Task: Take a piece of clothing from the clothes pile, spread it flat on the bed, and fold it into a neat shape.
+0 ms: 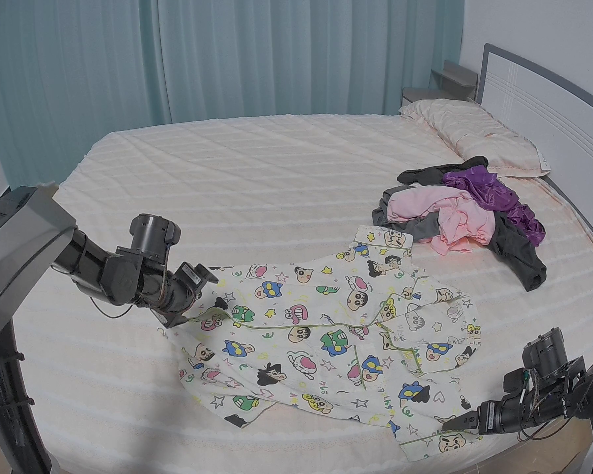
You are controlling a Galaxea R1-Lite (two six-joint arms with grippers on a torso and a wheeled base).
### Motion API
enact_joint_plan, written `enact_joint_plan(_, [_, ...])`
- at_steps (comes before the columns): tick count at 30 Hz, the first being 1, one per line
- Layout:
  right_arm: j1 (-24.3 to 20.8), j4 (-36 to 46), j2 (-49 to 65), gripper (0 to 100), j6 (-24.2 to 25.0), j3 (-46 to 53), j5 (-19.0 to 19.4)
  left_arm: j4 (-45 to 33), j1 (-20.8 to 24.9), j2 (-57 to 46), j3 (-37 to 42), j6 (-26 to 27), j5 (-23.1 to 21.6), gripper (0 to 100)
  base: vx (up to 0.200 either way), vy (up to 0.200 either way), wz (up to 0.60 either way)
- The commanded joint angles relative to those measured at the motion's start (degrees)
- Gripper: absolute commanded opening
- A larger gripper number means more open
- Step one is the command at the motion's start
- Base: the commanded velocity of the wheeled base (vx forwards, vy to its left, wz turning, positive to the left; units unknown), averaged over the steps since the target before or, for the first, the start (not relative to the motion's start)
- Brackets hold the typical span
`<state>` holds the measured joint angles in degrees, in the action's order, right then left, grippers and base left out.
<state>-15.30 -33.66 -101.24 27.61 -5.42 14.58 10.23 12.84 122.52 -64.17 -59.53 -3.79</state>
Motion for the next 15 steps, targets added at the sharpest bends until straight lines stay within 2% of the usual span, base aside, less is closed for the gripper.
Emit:
enact_joint_plan(1, [-0.08,0.0,0.17,100,0.07,0.06,0.01,2.08,-0.18,7.3,-10.62,-5.69,1.07,100,0.0,0.0,0.0])
enact_joint_plan(9, [0.01,0.0,0.17,100,0.07,0.15,0.01,4.71,-0.36,10.38,-10.71,-6.22,0.89,100,0.0,0.0,0.0])
enact_joint_plan(13, [0.01,0.0,-0.01,100,0.07,0.24,0.01,8.84,-1.76,3.17,-1.31,-3.84,-1.92,100,0.0,0.0,0.0])
enact_joint_plan(14, [0.01,-0.09,-0.01,100,0.07,0.24,0.01,8.93,-1.76,2.99,-0.96,-3.67,-2.01,100,0.0,0.0,0.0])
enact_joint_plan(15, [0.01,0.0,0.08,100,0.07,0.24,0.01,9.64,-2.03,-0.96,4.05,-0.15,-3.24,100,0.0,0.0,0.0])
